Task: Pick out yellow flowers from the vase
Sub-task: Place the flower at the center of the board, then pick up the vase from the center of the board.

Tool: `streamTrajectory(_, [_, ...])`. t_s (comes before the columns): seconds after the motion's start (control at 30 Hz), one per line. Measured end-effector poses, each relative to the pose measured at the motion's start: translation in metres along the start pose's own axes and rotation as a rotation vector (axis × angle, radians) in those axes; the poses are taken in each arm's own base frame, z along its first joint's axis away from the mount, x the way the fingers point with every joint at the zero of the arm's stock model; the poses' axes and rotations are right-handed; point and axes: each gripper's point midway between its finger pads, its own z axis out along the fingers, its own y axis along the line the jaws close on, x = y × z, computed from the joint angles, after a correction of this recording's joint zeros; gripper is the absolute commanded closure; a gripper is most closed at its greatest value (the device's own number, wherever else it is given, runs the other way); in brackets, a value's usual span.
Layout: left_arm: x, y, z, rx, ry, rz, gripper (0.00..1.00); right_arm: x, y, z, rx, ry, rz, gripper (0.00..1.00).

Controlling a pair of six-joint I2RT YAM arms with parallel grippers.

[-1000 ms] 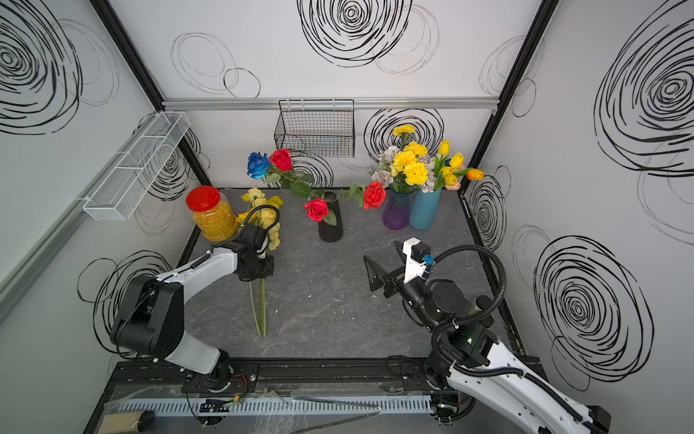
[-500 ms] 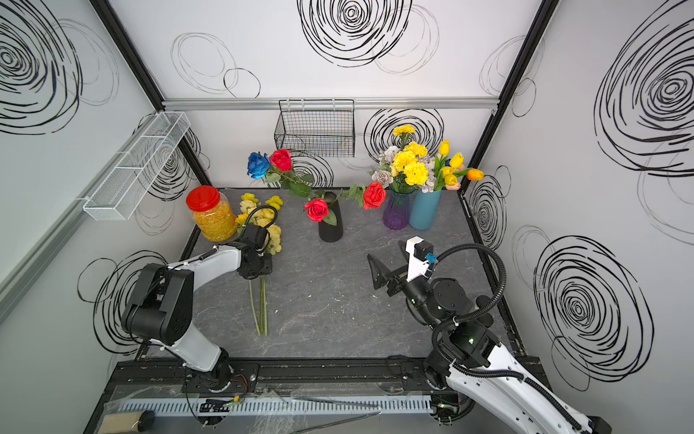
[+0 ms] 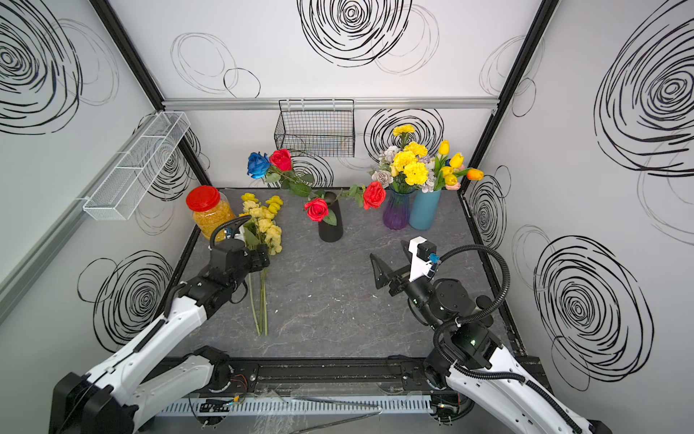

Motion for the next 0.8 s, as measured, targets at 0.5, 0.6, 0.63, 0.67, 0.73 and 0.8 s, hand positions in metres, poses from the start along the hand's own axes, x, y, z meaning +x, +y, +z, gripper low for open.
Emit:
streamTrajectory(0.5, [0.044, -0.143, 0.036, 0.413, -0.188, 0.271, 0.08, -0.026, -0.015, -0.019, 0.062, -0.1, 0.019, 0.0])
streamTrajectory(0.6, [0.033, -0.158, 0.046, 0.431, -0.241, 0.279, 0.07, -0.029, -0.016, -0.022, 0.064, -0.112, 0.022, 0.0])
streamTrajectory(0.63, [0.028, -0.163, 0.048, 0.438, -0.262, 0.272, 0.06, -0.03, -0.016, -0.023, 0.065, -0.117, 0.024, 0.0])
streamTrajectory(0.67, [0.024, -0.166, 0.05, 0.445, -0.279, 0.264, 0.06, -0.031, -0.016, -0.024, 0.066, -0.12, 0.025, 0.0])
streamTrajectory(0.73, [0.017, -0.169, 0.058, 0.448, -0.309, 0.247, 0.06, -0.033, -0.017, -0.027, 0.067, -0.127, 0.027, 0.0])
streamTrajectory(0.8, [0.016, -0.17, 0.067, 0.441, -0.319, 0.24, 0.05, -0.034, -0.017, -0.029, 0.067, -0.133, 0.029, 0.0])
